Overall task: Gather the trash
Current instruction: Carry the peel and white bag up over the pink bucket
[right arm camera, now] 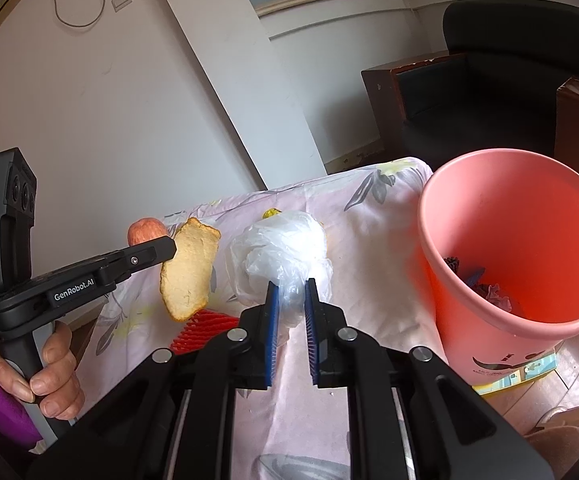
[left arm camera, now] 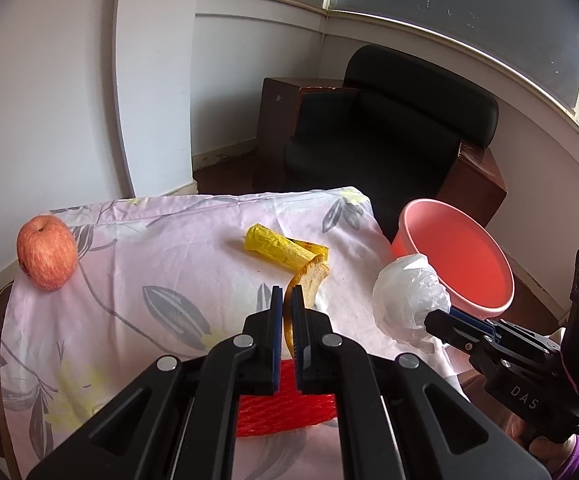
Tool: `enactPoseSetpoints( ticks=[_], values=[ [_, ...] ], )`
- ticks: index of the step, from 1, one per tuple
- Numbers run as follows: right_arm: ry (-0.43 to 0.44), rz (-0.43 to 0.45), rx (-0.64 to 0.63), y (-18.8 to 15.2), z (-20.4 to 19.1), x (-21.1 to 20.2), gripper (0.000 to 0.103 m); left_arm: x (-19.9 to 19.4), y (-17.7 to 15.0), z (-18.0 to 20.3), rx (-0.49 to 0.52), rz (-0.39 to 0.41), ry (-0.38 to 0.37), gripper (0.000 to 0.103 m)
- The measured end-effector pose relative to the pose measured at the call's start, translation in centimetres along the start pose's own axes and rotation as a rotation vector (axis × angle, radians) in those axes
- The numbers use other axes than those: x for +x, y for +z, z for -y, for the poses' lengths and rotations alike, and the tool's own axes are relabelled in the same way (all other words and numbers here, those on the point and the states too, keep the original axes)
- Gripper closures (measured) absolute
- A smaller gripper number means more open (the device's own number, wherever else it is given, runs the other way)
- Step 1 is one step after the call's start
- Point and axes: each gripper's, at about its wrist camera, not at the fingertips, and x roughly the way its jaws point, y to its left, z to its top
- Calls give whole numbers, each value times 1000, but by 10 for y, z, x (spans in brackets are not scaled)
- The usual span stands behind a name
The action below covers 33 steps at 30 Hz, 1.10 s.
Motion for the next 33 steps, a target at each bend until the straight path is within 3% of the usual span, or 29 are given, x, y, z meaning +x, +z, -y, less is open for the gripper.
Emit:
enactPoseSetpoints(
  ticks=[19,33],
  values=[
    [-25,65,38,7,22,-21,90,-1,9,37,79,16,-44,99],
    [-133,175,124,25,77,-53,90,14,32,112,214,50,-151,99]
  ],
)
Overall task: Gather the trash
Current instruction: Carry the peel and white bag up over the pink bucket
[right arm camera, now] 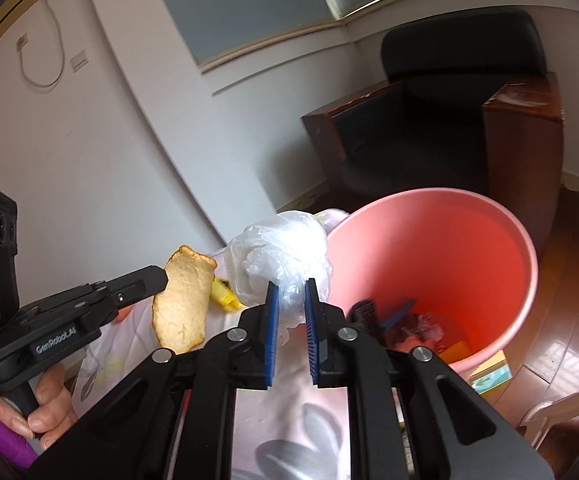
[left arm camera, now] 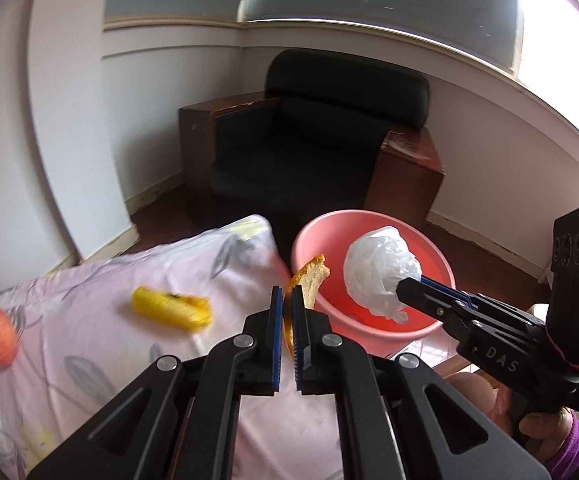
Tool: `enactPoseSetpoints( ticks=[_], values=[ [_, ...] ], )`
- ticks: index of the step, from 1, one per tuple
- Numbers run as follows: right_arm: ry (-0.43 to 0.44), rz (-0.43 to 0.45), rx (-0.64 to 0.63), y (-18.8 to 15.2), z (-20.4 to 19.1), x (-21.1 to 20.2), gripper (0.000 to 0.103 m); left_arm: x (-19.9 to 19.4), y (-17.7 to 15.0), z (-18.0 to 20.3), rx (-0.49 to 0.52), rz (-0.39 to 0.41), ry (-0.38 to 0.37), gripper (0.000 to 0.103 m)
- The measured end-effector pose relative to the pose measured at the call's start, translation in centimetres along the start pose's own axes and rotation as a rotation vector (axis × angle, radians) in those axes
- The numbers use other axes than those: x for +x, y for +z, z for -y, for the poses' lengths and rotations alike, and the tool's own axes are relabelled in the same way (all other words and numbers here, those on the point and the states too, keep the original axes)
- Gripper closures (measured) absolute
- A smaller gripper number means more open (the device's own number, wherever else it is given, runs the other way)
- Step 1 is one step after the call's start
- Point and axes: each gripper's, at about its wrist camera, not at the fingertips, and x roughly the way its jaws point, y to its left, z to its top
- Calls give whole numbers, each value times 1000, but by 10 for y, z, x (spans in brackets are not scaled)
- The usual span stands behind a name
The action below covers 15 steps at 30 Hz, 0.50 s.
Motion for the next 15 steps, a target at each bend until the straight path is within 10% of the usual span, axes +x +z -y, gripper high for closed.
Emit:
enactPoseSetpoints(
  ticks=[15],
  values=[
    [-99,21,96,14,66,9,90,68,33,57,82,-16,-68,99]
  ],
)
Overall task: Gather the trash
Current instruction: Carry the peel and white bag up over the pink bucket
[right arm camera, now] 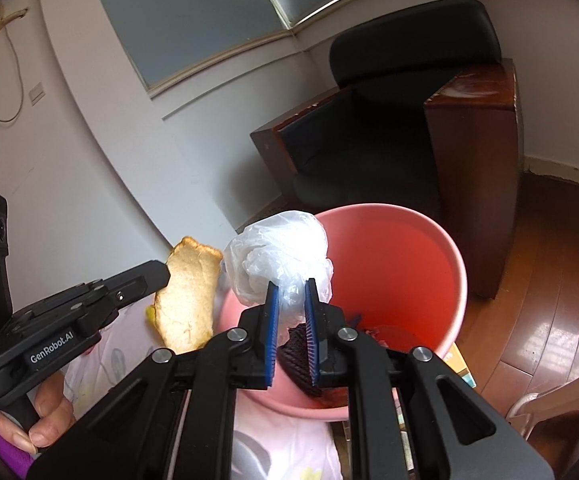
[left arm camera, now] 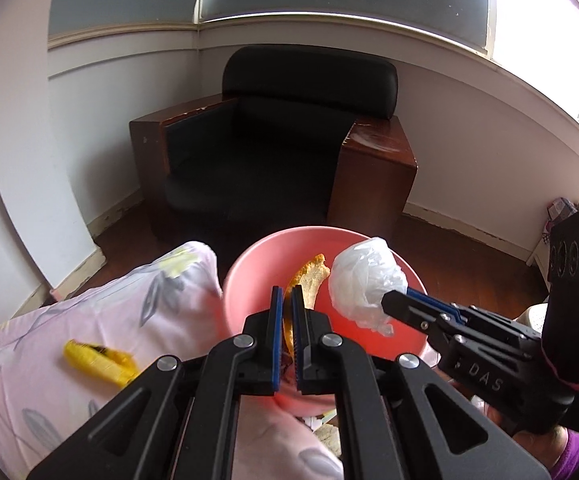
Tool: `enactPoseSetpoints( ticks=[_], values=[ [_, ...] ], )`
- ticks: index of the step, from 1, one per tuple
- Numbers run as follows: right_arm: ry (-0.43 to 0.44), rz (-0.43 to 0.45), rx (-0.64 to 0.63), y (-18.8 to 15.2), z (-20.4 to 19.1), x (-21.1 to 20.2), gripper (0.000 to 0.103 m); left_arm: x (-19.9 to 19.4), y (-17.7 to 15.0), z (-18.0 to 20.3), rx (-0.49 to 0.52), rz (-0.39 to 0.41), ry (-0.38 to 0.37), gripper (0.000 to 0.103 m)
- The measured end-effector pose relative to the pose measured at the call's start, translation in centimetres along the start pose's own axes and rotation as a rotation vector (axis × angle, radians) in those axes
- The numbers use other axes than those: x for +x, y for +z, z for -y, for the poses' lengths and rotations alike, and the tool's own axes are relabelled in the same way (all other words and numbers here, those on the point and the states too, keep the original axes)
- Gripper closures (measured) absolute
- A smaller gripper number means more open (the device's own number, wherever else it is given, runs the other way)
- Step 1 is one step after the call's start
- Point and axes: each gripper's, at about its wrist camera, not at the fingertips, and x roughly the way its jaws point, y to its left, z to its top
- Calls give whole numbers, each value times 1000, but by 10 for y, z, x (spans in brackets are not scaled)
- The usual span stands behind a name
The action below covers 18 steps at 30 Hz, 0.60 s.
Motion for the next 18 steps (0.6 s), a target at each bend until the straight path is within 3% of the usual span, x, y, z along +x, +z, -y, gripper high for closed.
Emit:
enactPoseSetpoints(
  ticks=[18],
  values=[
    [-39,-58,19,-3,20,26,90,58,-1,3,3,-94,10,99]
  ],
)
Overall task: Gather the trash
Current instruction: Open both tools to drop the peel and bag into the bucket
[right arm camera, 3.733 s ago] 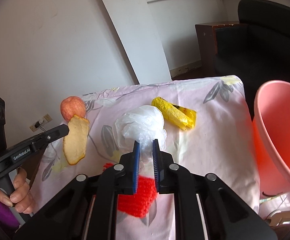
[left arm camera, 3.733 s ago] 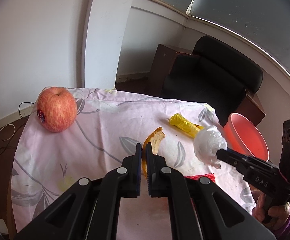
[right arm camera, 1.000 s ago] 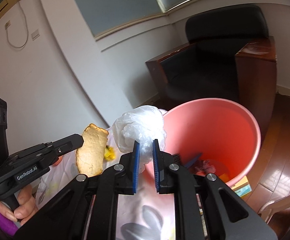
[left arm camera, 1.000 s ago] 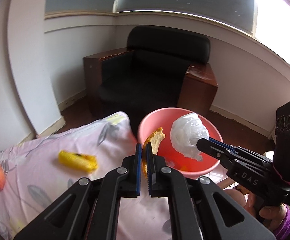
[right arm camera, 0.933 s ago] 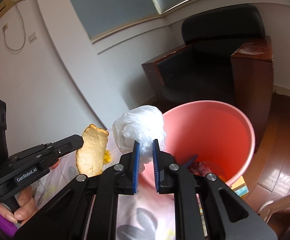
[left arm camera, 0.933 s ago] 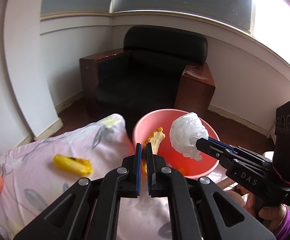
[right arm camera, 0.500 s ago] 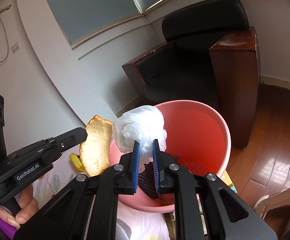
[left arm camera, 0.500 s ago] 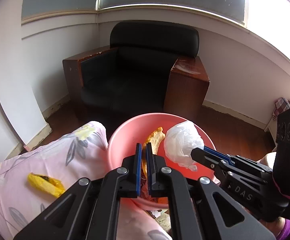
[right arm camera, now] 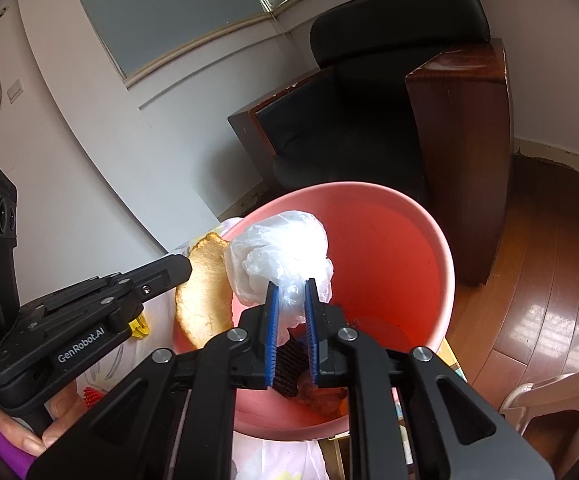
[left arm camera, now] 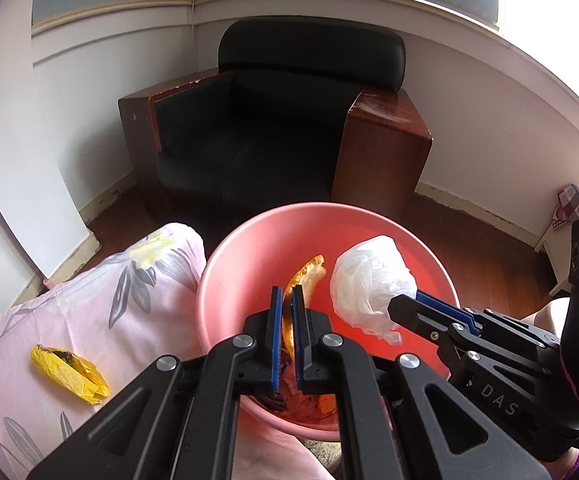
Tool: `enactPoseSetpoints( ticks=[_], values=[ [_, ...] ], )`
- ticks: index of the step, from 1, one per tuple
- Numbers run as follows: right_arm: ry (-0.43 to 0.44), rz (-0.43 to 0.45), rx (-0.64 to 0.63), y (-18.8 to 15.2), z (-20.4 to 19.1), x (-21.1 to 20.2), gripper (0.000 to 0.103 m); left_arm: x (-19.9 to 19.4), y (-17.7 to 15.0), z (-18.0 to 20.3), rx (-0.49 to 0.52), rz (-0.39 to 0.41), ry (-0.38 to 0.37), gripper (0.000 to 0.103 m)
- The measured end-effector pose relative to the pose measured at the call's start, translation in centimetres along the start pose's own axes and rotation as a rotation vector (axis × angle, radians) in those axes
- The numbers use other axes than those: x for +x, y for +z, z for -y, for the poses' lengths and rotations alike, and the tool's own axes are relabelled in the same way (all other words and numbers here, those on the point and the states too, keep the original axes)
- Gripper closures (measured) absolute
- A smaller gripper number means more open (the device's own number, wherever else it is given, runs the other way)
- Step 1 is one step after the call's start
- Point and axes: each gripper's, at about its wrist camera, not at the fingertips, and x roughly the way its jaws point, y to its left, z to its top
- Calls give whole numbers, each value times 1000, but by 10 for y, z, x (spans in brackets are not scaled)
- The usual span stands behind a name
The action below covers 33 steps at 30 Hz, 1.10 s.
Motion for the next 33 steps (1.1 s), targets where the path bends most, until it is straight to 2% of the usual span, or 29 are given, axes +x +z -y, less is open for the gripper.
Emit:
enactPoseSetpoints(
  ticks=[4,7,8,12,16,18,25,33],
  values=[
    [-1,-3,2,3,0,2,90,3,-1,0,-5,0,10,97],
    [-1,-3,4,3,0,3,90,4,-1,0,-6,-6,16,79],
    [-2,-3,5,2,0,3,90,4,-1,-1,-9,-5,19,70],
    [-4,-3,4,1,0,3,90,1,-2,-4,-15,6,31,59],
    [-6,-4,8,0,1,3,90,0,-4,-9,-27,-1,40,57],
    [-10,-6,8,0,1,4,90,-2,-5,-11,-31,-4,46,51],
    [-42,-24,0,0,-3,7,89,-12,-16,-26,-64,-11,60,47],
    [-34,-14,13,-2,-6,1,68,-28,-25,-39,-96,-7,71,46]
  ],
)
